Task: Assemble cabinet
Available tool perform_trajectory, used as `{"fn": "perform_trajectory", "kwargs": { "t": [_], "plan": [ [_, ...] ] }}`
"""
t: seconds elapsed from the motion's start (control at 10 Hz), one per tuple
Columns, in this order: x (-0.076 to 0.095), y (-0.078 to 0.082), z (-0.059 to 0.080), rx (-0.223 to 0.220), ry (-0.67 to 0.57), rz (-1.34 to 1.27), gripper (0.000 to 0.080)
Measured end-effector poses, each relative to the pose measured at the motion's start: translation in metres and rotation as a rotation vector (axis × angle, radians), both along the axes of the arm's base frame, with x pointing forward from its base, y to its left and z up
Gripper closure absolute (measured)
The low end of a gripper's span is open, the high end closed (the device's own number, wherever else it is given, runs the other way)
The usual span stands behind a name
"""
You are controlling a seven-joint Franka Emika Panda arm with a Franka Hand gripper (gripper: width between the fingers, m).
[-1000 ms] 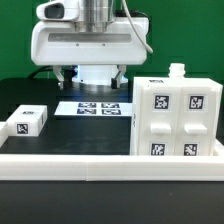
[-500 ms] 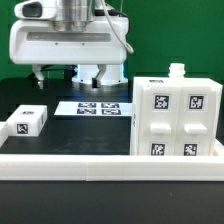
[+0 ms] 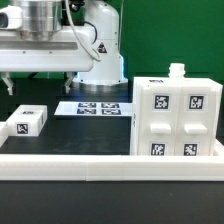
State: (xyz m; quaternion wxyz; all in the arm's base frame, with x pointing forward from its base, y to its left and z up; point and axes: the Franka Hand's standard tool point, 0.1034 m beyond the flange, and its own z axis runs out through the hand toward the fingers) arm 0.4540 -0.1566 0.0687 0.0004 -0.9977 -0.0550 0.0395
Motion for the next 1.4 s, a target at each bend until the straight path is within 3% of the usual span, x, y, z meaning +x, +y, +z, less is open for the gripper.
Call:
{"fn": "perform_trajectory", "kwargs": {
  "t": [0.1,0.2,1.1,1.4],
  "plan": [
    [-0.004,-0.012,-0.004,-0.001,0.007,0.005,0.0002],
    [-0.006,-0.014,-0.008,-0.001,0.012,0.005,0.0002],
    [-0.022,-0.017,-0.051,-0.021,0.031,0.024,0.0002],
    [-0.025,-0.016,-0.059,-0.023,0.04,0.027,0.0002]
  ]
}}
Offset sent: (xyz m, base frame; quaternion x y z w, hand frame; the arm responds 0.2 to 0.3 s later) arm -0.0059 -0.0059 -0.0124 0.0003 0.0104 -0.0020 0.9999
